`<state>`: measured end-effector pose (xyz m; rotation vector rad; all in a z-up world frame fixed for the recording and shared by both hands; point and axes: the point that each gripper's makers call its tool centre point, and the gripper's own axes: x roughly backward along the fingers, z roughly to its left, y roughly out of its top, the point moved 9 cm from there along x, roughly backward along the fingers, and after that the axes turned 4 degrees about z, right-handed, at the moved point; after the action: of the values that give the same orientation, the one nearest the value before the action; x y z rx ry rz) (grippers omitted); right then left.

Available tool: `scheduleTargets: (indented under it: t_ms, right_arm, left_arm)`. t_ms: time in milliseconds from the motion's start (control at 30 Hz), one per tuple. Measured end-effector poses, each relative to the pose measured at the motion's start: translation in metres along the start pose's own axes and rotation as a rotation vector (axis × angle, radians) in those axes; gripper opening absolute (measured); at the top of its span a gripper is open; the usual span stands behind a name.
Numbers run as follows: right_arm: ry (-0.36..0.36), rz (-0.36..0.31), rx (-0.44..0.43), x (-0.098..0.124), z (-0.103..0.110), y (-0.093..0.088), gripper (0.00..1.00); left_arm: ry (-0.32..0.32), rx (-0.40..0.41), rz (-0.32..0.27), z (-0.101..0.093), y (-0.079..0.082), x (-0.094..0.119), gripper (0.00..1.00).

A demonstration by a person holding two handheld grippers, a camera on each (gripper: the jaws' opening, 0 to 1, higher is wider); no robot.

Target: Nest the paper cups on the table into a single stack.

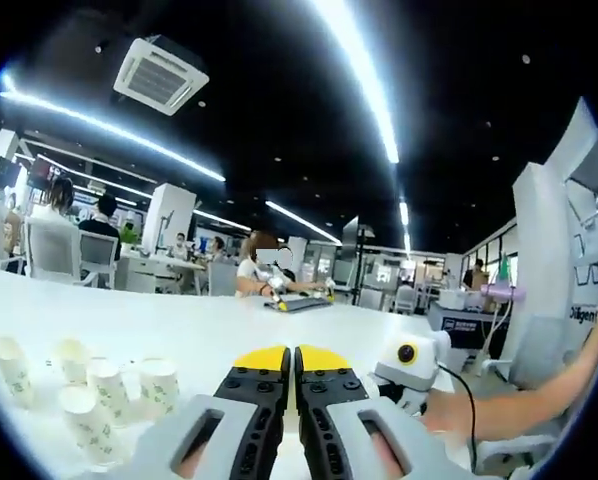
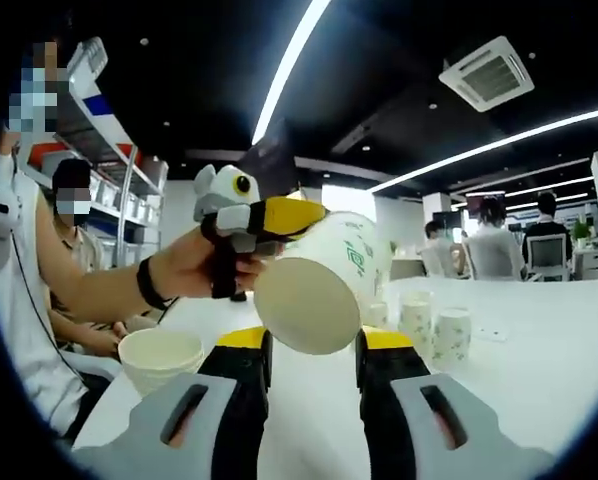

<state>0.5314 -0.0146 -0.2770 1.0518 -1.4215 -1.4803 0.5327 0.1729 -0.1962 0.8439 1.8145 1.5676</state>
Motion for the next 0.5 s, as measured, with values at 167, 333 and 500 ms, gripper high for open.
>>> scheduleTargets:
  t_ms: [167,333,500]
  right_arm:
    - [-0.007,0.002,-0.015,0.004,-0.002,-0.001,0.43]
    - [-0.005,0.033,-0.036,0.009,-0.002,-0.001,0.57]
    - [-0.003,0.041,-0.065,0.011,-0.005,0.011,0.61]
  left_arm:
    - [0.029,-0.143,-0.022,-0.004,0.007,0.005,0.02]
    - [0.034,-0.264,0.031,-0.008,0.008,0.007,0.02]
    - [0.011,-0.410,0.108,-0.012,0.007,0.005,0.02]
